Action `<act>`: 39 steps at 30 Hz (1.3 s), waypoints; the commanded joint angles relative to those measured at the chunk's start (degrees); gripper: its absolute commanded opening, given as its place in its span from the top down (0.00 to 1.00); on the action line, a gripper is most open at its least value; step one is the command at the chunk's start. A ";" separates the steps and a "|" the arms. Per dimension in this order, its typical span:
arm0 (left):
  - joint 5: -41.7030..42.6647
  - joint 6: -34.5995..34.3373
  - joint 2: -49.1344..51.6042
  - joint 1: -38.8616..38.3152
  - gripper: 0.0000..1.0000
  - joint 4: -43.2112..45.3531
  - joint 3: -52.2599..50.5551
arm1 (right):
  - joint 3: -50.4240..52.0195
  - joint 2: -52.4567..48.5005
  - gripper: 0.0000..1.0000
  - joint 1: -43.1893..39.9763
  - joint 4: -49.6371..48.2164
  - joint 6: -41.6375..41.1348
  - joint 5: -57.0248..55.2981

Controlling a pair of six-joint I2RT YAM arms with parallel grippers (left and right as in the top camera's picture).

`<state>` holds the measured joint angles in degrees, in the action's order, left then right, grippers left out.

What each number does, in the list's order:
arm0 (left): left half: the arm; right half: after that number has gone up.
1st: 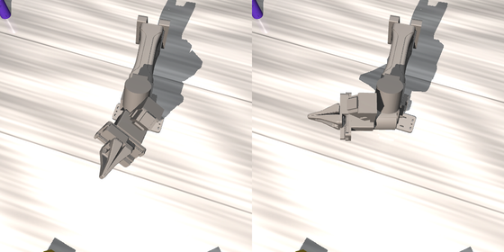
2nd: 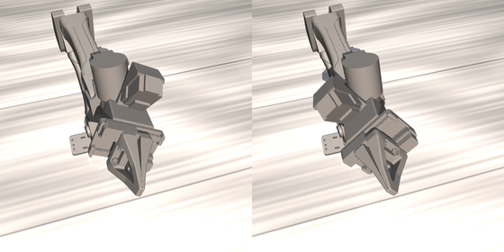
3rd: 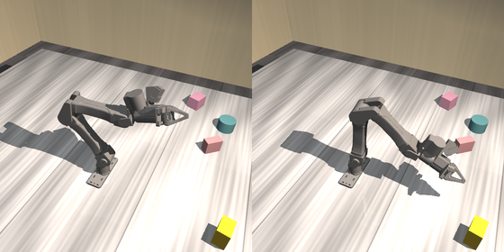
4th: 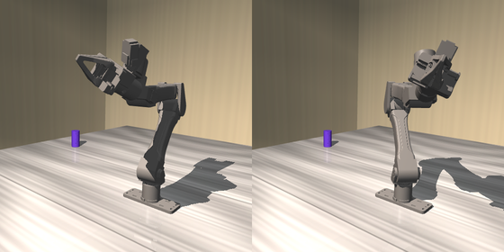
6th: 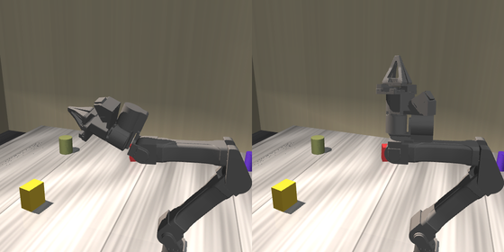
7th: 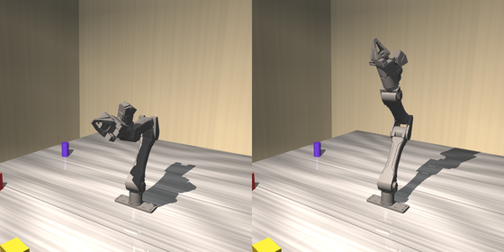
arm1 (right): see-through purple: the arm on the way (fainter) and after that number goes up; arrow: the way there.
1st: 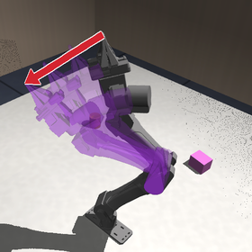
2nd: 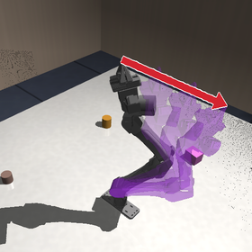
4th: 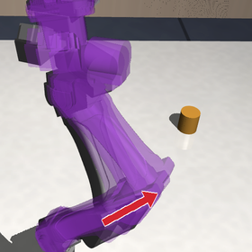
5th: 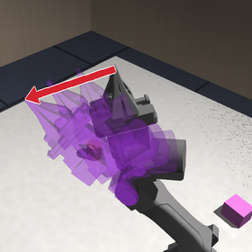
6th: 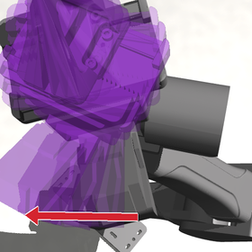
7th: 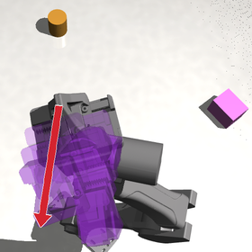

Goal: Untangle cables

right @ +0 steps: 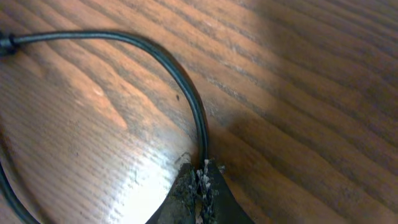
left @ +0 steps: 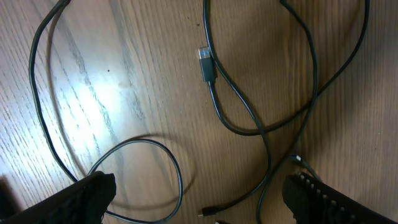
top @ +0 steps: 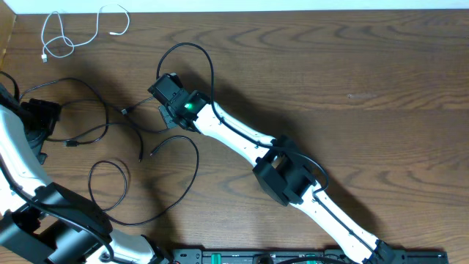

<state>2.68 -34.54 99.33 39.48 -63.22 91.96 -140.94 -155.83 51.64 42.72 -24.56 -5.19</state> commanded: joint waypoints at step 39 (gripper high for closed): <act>16.13 -0.17 11.87 -9.77 0.27 16.50 -0.02 | 0.26 37.94 0.14 -13.55 24.04 10.49 0.28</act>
<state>18.87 -34.72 109.82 31.22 -47.57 91.94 -140.40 -123.50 39.77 64.40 -14.22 -4.16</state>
